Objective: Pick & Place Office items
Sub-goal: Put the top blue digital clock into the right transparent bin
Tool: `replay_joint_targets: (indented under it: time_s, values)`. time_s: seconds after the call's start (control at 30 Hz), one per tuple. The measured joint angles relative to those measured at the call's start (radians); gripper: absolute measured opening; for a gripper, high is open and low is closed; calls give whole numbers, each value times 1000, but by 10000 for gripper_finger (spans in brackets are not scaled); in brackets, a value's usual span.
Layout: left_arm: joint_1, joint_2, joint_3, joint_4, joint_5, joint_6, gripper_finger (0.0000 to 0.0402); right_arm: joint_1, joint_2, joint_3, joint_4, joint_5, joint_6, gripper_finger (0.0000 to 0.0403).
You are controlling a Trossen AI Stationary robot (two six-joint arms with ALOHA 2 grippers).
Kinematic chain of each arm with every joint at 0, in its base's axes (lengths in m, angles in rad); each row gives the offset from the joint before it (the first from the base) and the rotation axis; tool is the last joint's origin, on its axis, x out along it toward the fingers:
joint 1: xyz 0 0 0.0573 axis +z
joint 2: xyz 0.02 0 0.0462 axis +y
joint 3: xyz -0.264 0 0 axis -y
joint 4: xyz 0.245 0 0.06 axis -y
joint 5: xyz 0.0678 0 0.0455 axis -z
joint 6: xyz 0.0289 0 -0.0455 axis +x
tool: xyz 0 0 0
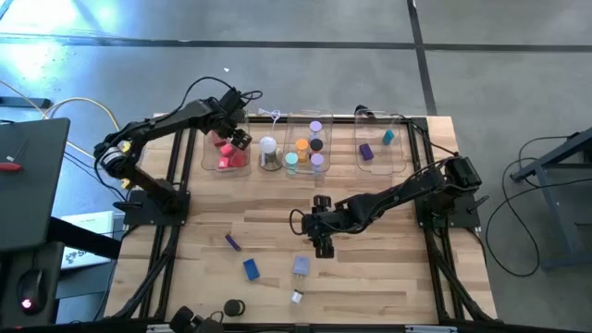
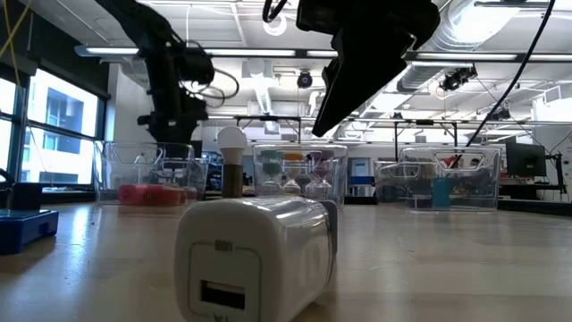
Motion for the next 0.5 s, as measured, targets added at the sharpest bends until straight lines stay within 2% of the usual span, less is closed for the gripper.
replay_joint_targets:
  time_s: [0.2,0.5]
  values:
    - [-80,-147,3,-106,0,-20,233,0,0,0,-2,22,-16,238]
    - [-311,-314,3,-356,-6,-153,233,0,0,0,-2,22,-37,238]
